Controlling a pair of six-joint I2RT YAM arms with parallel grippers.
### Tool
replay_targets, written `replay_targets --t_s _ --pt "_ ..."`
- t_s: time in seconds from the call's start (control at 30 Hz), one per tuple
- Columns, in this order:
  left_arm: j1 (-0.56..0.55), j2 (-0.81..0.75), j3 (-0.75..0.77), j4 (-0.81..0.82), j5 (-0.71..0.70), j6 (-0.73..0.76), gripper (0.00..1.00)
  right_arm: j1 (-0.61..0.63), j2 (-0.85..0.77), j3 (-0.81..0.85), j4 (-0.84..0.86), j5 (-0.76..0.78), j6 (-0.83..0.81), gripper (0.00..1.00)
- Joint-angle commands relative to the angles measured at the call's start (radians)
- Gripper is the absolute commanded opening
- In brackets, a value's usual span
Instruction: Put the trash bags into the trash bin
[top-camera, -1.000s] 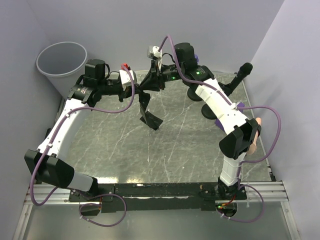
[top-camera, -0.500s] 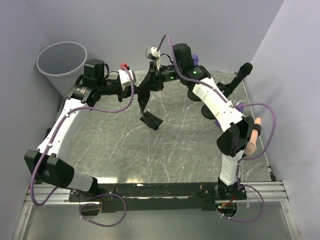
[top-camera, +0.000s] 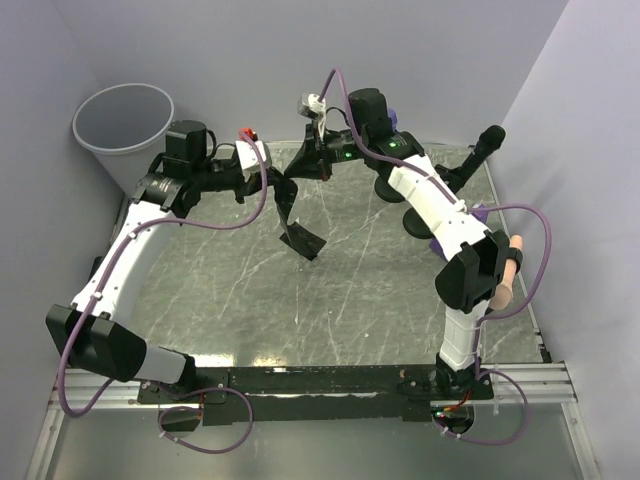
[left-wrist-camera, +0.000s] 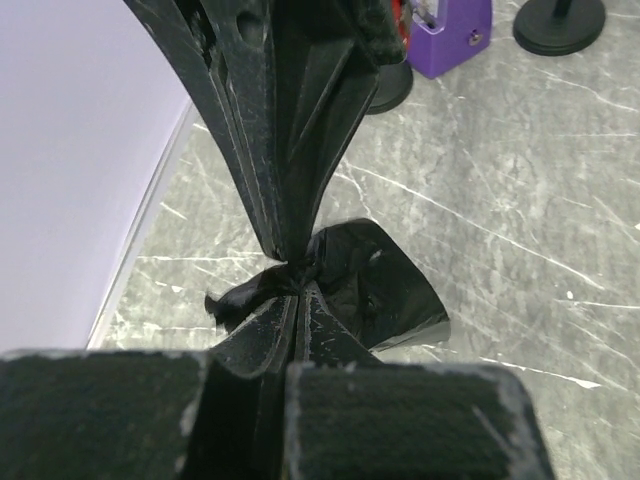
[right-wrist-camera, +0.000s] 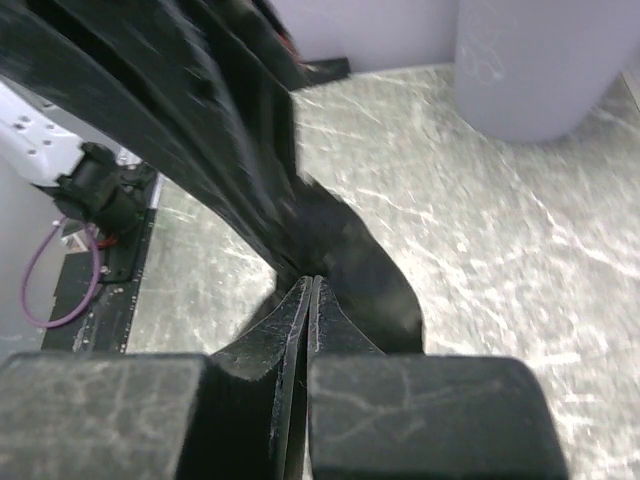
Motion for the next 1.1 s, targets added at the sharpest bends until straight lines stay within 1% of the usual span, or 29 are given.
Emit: replay_targets --t_s 0.0,0.13,0.2,0.23,0.27,0.3,0.33,0.37,0.47,0.63,0.8,0.87,1.07 --pt "-0.001 -0.055 -0.015 0.063 -0.017 -0.011 0.01 -0.026 -0.065 -0.014 0.033 0.049 0.001 0.0" --pt "-0.001 -0.061 -0.024 0.072 -0.021 -0.016 0.01 -0.032 -0.069 -0.011 0.035 0.079 0.001 0.0" --pt "-0.001 -0.058 -0.021 0.066 -0.013 -0.013 0.01 -0.034 -0.068 -0.002 0.05 0.052 0.02 0.0" --pt "-0.001 -0.056 -0.018 0.059 -0.007 -0.008 0.01 -0.032 -0.065 0.007 0.058 0.032 0.033 0.04" --pt "0.001 -0.052 -0.013 0.048 -0.001 0.004 0.01 -0.032 -0.063 0.016 0.065 -0.005 0.043 0.2" --pt "0.001 -0.049 -0.01 0.037 0.004 0.016 0.01 -0.029 -0.061 0.028 0.073 -0.019 0.054 0.31" --pt "0.001 -0.047 -0.007 0.025 0.01 0.031 0.01 -0.024 -0.06 0.033 0.081 -0.022 0.059 0.39" --pt "-0.001 -0.043 -0.001 0.011 0.019 0.047 0.01 -0.017 -0.06 0.041 0.078 -0.022 0.051 0.45" --pt "-0.002 -0.04 0.016 -0.012 0.055 0.07 0.01 0.006 -0.04 0.056 0.047 -0.019 0.013 0.49" --pt "-0.001 -0.027 0.044 -0.041 0.078 0.087 0.01 0.029 -0.003 0.081 0.03 -0.065 0.004 0.5" --pt "-0.002 -0.026 0.059 -0.058 0.082 0.102 0.01 0.043 0.017 0.104 0.036 -0.065 0.005 0.5" --pt "-0.002 -0.024 0.062 -0.057 0.084 0.098 0.01 0.048 0.027 0.113 0.038 -0.066 0.007 0.45" --pt "-0.002 -0.032 0.055 -0.037 0.062 0.078 0.01 0.045 0.021 0.104 0.032 -0.059 0.002 0.15"
